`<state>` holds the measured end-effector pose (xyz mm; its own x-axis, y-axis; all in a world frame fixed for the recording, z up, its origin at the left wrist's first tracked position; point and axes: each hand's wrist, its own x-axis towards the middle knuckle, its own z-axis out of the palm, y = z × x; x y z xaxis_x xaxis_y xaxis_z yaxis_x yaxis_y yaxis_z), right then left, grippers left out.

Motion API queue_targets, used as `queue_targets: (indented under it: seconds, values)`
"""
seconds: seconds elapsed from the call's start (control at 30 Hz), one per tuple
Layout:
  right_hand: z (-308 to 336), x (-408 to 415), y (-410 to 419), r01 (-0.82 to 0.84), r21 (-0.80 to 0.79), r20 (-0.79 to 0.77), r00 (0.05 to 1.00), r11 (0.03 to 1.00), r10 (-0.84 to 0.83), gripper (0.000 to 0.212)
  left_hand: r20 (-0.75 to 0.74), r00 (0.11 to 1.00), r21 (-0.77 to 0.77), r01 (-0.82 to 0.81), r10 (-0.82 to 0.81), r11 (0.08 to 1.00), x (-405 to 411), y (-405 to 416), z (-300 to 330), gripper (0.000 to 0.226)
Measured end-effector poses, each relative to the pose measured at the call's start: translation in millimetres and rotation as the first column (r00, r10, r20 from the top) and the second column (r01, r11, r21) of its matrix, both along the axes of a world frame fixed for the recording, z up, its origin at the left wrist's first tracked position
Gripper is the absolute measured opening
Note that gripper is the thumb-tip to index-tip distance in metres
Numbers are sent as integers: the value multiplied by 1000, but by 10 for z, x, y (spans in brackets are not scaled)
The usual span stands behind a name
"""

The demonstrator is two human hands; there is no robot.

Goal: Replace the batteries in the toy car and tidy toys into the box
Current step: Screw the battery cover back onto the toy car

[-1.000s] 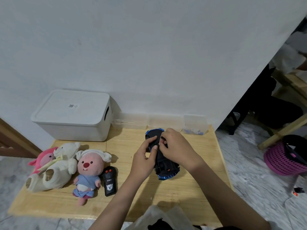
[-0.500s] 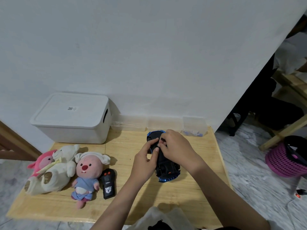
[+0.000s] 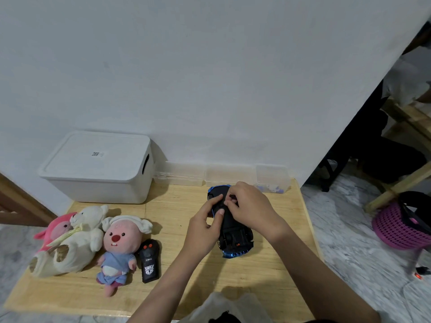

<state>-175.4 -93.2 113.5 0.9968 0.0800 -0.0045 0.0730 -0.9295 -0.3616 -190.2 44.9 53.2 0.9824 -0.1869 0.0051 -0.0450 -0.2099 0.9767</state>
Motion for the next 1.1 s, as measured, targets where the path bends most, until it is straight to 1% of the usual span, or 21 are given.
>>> queue_targets:
  seconds: [0.17, 0.4, 0.63, 0.77, 0.83, 0.93, 1.1]
  values:
    - [-17, -12, -26, -30, -109, 14, 999, 994, 32, 17, -12, 1000, -4, 16, -16, 1000, 10, -28, -28, 33]
    - [-12, 14, -19, 20, -147, 40, 999, 989, -14, 20, 4, 1000, 38, 27, -27, 999, 53, -82, -49, 33]
    - [-26, 22, -17, 86, -85, 37, 996, 993, -83, 16, 15, 1000, 45, 22, -22, 999, 93, -85, -51, 33]
    - [-43, 18, -20, 110, -42, 31, 994, 993, -109, 14, 3, 1000, 24, 25, -25, 999, 95, -61, -78, 33]
    - [-50, 8, -21, 102, -15, 37, 994, 995, -102, 13, 0, 1000, 21, 24, -24, 1000, 86, -42, -71, 35]
    - [-52, -5, -10, 69, 12, 44, 997, 998, -70, 18, -2, 1000, 19, 20, -20, 1000, 75, -29, -56, 32]
    - [-45, -11, 8, 25, -23, 41, 999, 999, -24, 18, -11, 1000, 13, -16, 16, 1000, 72, -1, -70, 32]
